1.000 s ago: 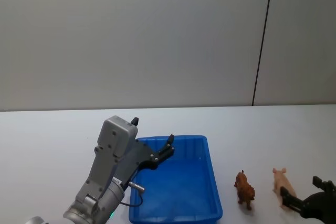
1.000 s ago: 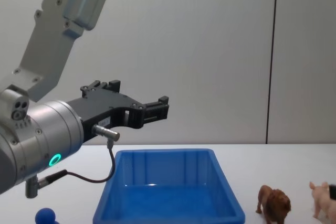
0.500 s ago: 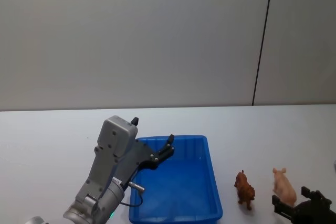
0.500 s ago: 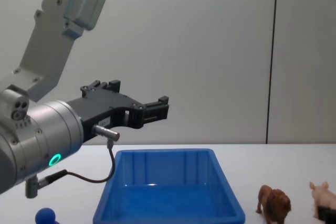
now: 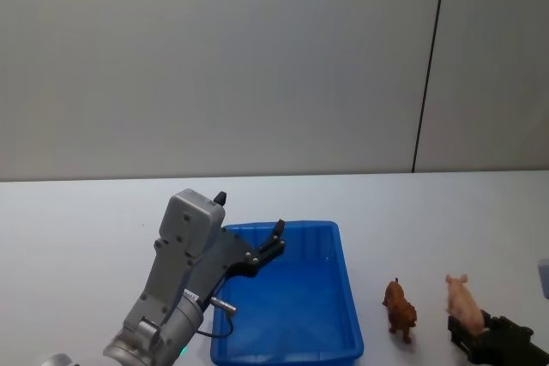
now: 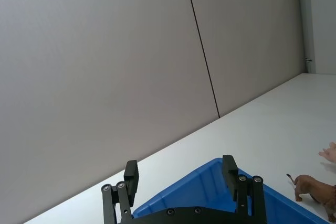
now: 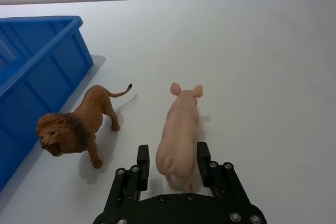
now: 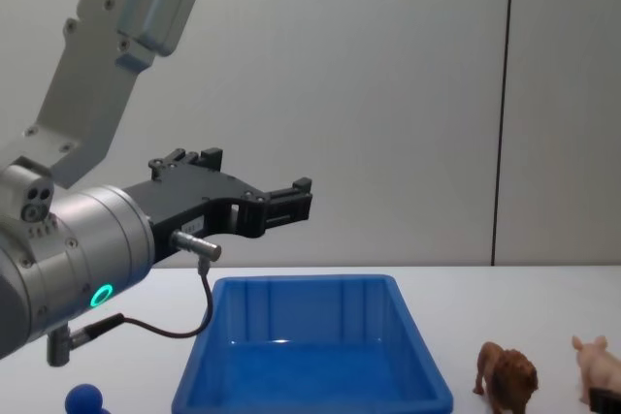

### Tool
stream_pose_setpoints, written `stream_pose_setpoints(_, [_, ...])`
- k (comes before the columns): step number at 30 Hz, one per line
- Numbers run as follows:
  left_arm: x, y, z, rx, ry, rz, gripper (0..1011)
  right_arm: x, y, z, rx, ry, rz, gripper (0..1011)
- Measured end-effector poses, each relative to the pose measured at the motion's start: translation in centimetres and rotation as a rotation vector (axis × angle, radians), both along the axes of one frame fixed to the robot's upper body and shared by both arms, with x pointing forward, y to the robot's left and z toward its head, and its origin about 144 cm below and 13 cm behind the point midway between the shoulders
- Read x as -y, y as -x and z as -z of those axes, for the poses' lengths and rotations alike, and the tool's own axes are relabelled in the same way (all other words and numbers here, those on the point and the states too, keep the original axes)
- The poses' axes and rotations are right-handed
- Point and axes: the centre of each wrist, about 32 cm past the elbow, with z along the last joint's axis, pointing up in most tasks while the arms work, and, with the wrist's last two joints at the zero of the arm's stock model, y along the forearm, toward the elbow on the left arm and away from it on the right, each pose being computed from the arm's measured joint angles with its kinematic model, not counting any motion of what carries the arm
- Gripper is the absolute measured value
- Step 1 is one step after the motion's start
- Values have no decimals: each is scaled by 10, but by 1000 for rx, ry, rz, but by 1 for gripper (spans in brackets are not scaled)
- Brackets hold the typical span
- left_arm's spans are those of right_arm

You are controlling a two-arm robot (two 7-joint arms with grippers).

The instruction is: Pick up the two dolls from the table and place them into the box.

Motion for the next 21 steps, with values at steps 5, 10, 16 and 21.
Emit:
stream_pose_setpoints(5, [0,0,0,0,0,0,1003,-1,-2,-1,14,-4,12,406])
stream_pose_setpoints(10, [0,0,0,0,0,0,1003,-3,-3,-4,46,-3,17,378])
stream_pose_setpoints(16, [0,0,0,0,0,0,1003,-8,-5,-17,113,4,5,378])
stream_pose_setpoints(21, [0,0,0,0,0,0,1003,-14,-8,-32,181,8,-32,378])
